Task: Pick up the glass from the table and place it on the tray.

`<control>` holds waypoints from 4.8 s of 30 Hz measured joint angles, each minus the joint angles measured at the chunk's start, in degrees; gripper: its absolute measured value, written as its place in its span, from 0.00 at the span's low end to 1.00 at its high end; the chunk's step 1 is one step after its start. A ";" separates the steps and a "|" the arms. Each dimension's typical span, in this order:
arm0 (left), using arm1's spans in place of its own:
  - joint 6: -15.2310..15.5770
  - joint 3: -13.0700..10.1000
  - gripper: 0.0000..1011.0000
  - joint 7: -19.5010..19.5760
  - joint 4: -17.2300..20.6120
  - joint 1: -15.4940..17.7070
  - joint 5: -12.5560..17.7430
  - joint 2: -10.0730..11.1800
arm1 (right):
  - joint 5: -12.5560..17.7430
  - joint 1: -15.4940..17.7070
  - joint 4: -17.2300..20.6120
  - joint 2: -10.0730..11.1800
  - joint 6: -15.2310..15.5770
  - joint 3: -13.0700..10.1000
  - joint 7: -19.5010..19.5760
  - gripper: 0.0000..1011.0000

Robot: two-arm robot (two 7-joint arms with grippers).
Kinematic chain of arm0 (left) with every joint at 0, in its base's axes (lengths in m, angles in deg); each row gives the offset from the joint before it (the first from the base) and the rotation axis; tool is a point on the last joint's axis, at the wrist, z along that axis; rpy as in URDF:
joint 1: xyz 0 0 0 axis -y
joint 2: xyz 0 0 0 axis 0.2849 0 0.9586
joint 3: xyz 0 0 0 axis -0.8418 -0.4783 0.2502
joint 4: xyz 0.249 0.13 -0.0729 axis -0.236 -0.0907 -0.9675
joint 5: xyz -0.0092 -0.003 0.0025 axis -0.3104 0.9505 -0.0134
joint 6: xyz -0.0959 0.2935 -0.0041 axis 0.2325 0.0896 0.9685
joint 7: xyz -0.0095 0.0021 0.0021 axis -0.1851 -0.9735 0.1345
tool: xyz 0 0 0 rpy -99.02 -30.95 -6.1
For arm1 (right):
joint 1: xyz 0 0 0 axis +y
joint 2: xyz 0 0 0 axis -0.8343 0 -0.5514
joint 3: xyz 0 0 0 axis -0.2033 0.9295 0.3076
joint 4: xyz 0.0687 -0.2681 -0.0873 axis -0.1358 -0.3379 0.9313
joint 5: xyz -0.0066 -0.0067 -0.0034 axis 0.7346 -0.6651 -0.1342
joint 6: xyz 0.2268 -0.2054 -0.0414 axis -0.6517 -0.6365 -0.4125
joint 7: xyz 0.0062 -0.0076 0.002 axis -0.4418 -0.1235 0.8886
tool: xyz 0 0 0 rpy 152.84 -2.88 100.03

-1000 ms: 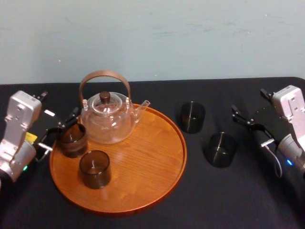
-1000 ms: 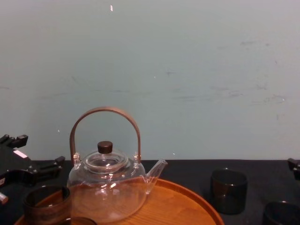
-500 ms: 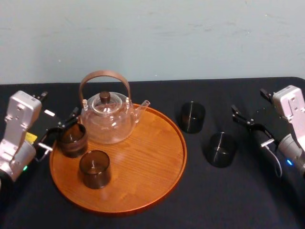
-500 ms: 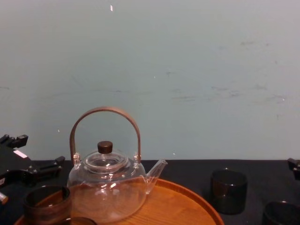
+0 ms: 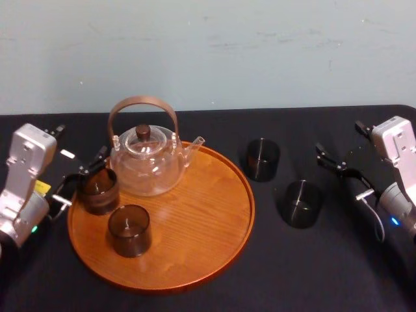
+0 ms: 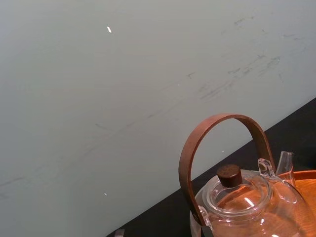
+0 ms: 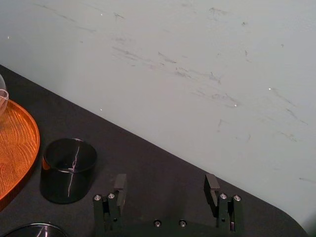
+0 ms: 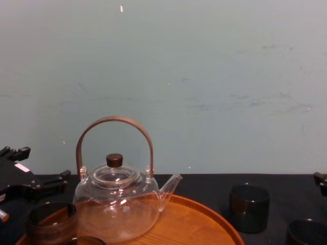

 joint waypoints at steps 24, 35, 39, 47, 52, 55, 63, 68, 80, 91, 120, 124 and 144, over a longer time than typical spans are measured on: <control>0.00 0.00 0.99 0.00 0.00 0.00 0.00 0.00 | 2.11 2.80 3.68 1.26 1.92 -2.92 -3.83 0.99; 0.00 0.00 0.99 0.00 0.00 0.00 0.00 0.00 | 5.53 9.07 10.37 4.63 4.10 -6.99 -7.11 0.99; 0.00 0.00 0.99 0.00 0.00 0.00 0.00 0.00 | 6.68 11.70 12.48 5.92 5.07 -8.31 -8.33 0.99; 0.00 0.00 0.99 0.00 0.00 0.00 0.00 0.00 | 8.57 16.69 15.81 7.88 7.09 -10.41 -10.87 0.99; 0.00 0.00 0.99 0.00 0.00 0.00 0.00 0.00 | 9.42 18.94 17.16 9.00 8.65 -11.15 -13.04 0.99; 0.00 0.00 0.99 0.00 0.00 0.00 0.00 0.00 | 9.57 19.57 17.54 9.39 9.34 -11.30 -14.06 0.99; 0.00 0.00 0.99 0.00 0.00 0.00 0.00 0.00 | 9.67 20.74 18.22 10.09 11.34 -11.42 -17.41 0.99; 0.00 0.00 0.99 0.00 0.00 0.00 0.00 0.00 | 9.57 20.68 18.17 9.52 12.13 -11.35 -18.63 0.99; 0.00 0.00 0.99 0.00 0.00 0.00 0.00 0.00 | 8.64 17.82 16.18 6.41 14.63 -10.69 -21.03 0.99; 0.00 0.00 0.99 0.00 0.00 0.00 0.00 0.00 | 7.88 15.07 14.72 3.84 19.48 -10.21 -22.18 0.99; 0.00 0.00 0.99 0.00 0.00 0.00 0.00 0.00 | 7.34 10.36 13.92 0.86 26.77 -10.13 -23.19 0.99; 0.00 0.00 0.99 0.00 0.00 0.00 0.00 0.00 | 7.15 9.40 13.03 0.40 26.98 -9.71 -23.36 0.99; 0.00 0.00 0.99 0.00 0.00 0.00 0.00 0.00 | 5.28 5.41 10.03 -1.14 27.09 -7.05 -24.22 0.99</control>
